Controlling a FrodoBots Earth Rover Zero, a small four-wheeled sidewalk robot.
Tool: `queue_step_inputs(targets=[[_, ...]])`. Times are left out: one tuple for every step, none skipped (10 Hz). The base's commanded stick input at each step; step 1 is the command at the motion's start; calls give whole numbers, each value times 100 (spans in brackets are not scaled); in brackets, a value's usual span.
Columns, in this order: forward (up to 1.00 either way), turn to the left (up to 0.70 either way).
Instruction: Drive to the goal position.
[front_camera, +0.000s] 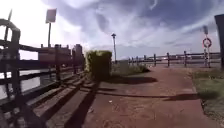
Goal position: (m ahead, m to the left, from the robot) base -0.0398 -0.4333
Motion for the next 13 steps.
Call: queue_step_inputs(targets=[[85, -4], [85, -4], [85, -4], [85, -4], [85, -4], [85, -4], [85, -4], [78, -10], [58, -30], [37, -50], [16, -70], [0, -85], [0, -85]])
